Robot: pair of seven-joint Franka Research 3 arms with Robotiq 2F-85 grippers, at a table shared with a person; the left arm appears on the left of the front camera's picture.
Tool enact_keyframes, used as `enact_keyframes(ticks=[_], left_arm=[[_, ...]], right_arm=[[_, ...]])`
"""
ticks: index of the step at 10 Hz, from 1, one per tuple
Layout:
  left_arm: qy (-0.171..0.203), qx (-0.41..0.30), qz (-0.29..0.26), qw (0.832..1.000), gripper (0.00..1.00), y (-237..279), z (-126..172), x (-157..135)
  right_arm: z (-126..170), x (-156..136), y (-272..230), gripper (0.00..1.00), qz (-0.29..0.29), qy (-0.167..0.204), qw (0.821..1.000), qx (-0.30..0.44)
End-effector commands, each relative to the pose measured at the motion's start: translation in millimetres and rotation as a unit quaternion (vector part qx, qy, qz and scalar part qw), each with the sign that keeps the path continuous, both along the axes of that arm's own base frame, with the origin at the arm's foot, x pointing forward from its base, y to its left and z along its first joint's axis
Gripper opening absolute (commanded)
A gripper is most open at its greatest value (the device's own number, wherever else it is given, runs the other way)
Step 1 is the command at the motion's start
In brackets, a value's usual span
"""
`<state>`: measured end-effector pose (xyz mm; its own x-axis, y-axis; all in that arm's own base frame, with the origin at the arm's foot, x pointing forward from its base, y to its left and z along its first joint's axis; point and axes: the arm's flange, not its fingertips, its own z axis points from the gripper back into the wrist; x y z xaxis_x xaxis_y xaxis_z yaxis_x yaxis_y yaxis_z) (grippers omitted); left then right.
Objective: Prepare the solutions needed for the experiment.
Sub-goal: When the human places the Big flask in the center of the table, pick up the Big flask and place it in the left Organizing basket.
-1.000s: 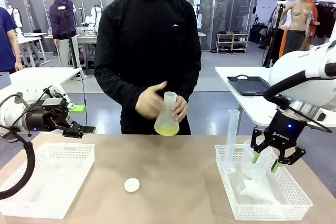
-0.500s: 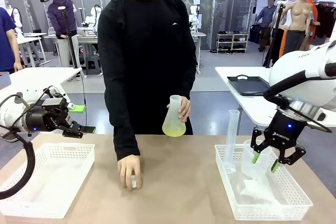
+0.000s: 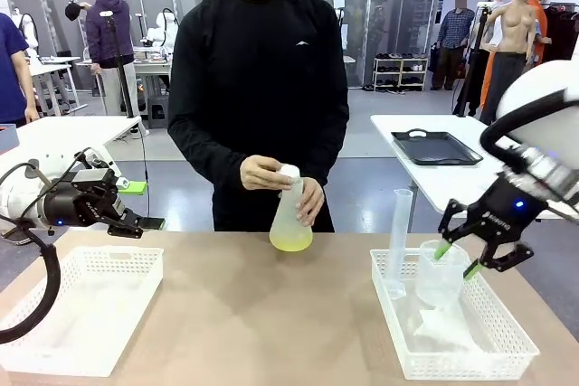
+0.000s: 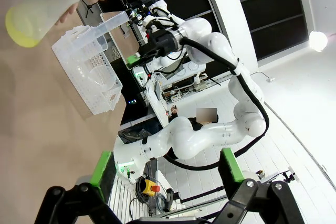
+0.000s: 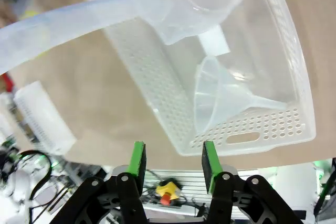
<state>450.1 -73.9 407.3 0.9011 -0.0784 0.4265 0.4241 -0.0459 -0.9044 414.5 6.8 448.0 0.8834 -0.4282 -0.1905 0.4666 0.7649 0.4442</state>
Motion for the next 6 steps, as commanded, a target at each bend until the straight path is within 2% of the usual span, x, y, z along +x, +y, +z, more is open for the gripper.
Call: enact_keyframes(ticks=[1,2,4,5,6], left_arm=[[-0.002,0.002,0.002,1.000,1.00,-1,1,-3],[-0.002,0.002,0.002,1.000,1.00,-1,1,-3],[-0.002,0.002,0.002,1.000,1.00,-1,1,-3],[-0.002,0.002,0.002,1.000,1.00,-1,1,-3],[-0.002,0.002,0.002,1.000,1.00,-1,1,-3]], right_arm=[[14,-22,-15,0.56,0.072,-0.004,0.991,0.112],[21,-26,-17,0.56,0.106,-0.029,0.980,0.164],[21,-20,-8,0.56,0.192,-0.041,0.944,0.267],[17,-15,-1,0.56,0.211,-0.087,0.936,0.268],[11,-8,3,0.56,0.204,-0.126,0.930,0.281]])
